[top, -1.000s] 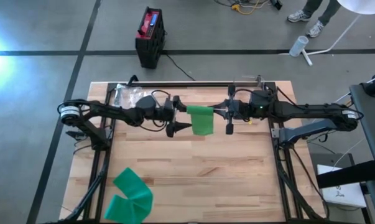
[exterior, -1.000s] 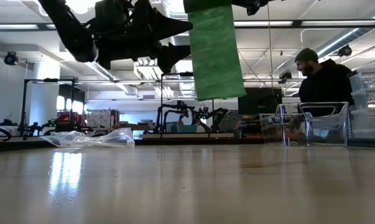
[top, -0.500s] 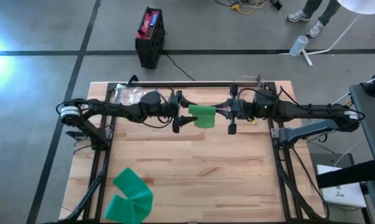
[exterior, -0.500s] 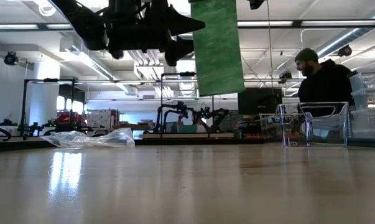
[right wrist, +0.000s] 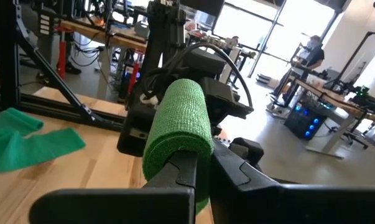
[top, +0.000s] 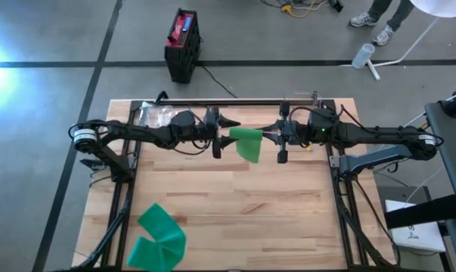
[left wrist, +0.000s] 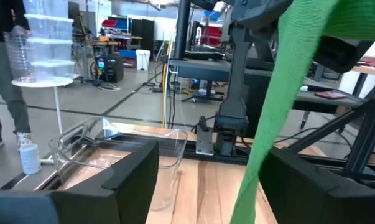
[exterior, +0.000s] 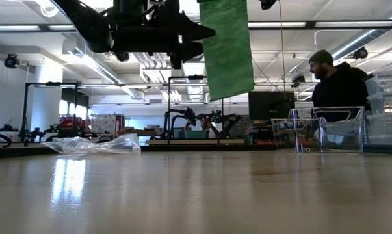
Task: Roll bandage
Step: Roll the green bandage
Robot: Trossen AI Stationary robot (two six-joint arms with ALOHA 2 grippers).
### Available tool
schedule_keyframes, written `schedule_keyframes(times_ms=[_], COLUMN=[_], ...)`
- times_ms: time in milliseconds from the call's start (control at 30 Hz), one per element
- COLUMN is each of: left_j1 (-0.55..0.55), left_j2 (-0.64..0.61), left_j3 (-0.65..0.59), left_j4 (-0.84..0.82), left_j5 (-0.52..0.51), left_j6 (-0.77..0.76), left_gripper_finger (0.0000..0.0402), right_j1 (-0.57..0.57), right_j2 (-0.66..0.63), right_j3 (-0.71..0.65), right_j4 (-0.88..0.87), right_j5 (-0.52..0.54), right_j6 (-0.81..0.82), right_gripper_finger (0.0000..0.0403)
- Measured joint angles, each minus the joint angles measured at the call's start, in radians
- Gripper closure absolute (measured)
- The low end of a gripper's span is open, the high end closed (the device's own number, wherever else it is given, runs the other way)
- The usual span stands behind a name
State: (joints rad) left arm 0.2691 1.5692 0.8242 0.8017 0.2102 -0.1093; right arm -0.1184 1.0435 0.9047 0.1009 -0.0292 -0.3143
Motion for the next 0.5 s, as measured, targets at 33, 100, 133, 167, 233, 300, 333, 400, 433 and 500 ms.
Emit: schedule_keyframes(times_ms=[33,100,133,167,233,300,333,400,433,500], left_j1=[0.0,0.0,0.0,0.0,0.0,0.0,0.0,0.0,0.0,0.001], left_j2=[0.0,0.0,0.0,0.0,0.0,0.0,0.0,0.0,0.0,0.0], left_j3=[0.0,0.0,0.0,0.0,0.0,0.0,0.0,0.0,0.0,0.0], left_j4=[0.0,0.0,0.0,-0.002,-0.002,-0.002,-0.005,-0.012,-0.013,-0.013], left_j5=[0.0,0.0,0.0,0.0,0.0,0.001,0.001,0.001,0.001,0.0], left_j6=[0.0,0.0,-0.002,-0.002,-0.003,-0.008,-0.013,-0.013,-0.011,-0.007], left_gripper_finger=[0.015,0.015,0.015,0.0149,0.0148,0.0148,0.0148,0.0148,0.0148,0.0148], right_j1=[0.0,0.0,0.0,0.0,0.0,0.0,0.0,0.0,0.0,0.0], right_j2=[0.0,0.0,0.0,0.0,-0.001,-0.001,-0.001,-0.001,-0.001,-0.001], right_j3=[0.0,0.0,0.0,0.0,0.0,0.0,0.0,0.0,0.0,0.0], right_j4=[0.001,0.0,0.0,0.0,0.0,0.0,0.0,0.0,0.0,0.0], right_j5=[-0.001,0.0,0.0,0.0,0.0,-0.001,0.0,0.0,0.0,0.0], right_j6=[0.0,-0.001,-0.005,-0.01,-0.013,-0.015,-0.016,-0.021,-0.023,-0.024], right_gripper_finger=[0.0394,0.0394,0.0394,0.0394,0.0394,0.0394,0.0394,0.0394,0.0394,0.0394])
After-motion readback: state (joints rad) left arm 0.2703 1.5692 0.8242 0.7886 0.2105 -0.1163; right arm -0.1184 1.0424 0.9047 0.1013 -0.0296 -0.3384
